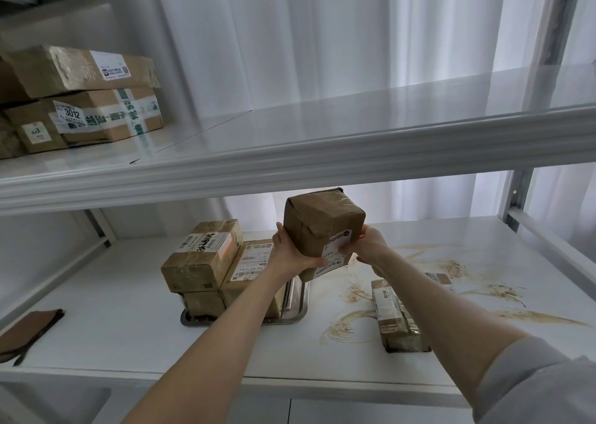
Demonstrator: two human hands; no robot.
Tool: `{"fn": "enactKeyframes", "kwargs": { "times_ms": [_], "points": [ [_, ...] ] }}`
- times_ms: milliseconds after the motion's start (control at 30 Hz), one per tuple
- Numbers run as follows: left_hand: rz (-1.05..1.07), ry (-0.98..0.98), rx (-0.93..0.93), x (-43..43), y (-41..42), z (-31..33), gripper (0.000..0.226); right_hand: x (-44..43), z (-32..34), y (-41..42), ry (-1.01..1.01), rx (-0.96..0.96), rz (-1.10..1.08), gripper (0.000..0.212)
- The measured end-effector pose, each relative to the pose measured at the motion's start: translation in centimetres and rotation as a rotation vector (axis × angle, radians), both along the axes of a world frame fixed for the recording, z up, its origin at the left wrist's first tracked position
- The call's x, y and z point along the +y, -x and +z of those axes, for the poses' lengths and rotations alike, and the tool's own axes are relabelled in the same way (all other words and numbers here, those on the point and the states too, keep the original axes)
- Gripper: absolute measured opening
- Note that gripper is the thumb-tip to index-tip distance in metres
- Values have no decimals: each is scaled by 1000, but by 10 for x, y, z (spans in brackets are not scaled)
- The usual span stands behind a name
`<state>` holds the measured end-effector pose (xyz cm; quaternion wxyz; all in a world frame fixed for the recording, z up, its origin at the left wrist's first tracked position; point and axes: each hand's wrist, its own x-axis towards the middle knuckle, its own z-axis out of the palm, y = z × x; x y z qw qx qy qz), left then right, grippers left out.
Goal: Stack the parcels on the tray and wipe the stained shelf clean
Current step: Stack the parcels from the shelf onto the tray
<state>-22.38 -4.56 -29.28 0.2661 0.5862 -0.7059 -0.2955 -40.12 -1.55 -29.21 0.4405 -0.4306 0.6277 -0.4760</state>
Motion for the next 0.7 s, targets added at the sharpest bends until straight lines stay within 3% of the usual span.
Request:
{"fn": "enactKeyframes", "kwargs": {
  "times_ms": [167, 367, 467, 533, 633, 700],
  "points": [
    [18, -30, 34, 0, 0, 3, 133, 0, -4, 0, 8, 14, 24, 39],
    [59, -94, 206, -9, -8, 1, 86, 0, -5, -1, 9, 30, 68, 26],
    [63, -148, 280, -7, -9, 4, 61, -2, -3, -1, -21, -7, 105, 30],
    [73, -192, 349, -6, -9, 5, 47, -2, -1, 0, -51, -52, 143, 54],
    [73, -298, 447, -3, -8, 9, 30, 0, 3, 4, -105, -143, 269, 107],
    [56, -350, 434, -1, -8, 12, 25, -1, 2, 8, -132, -167, 348, 128]
  ]
}}
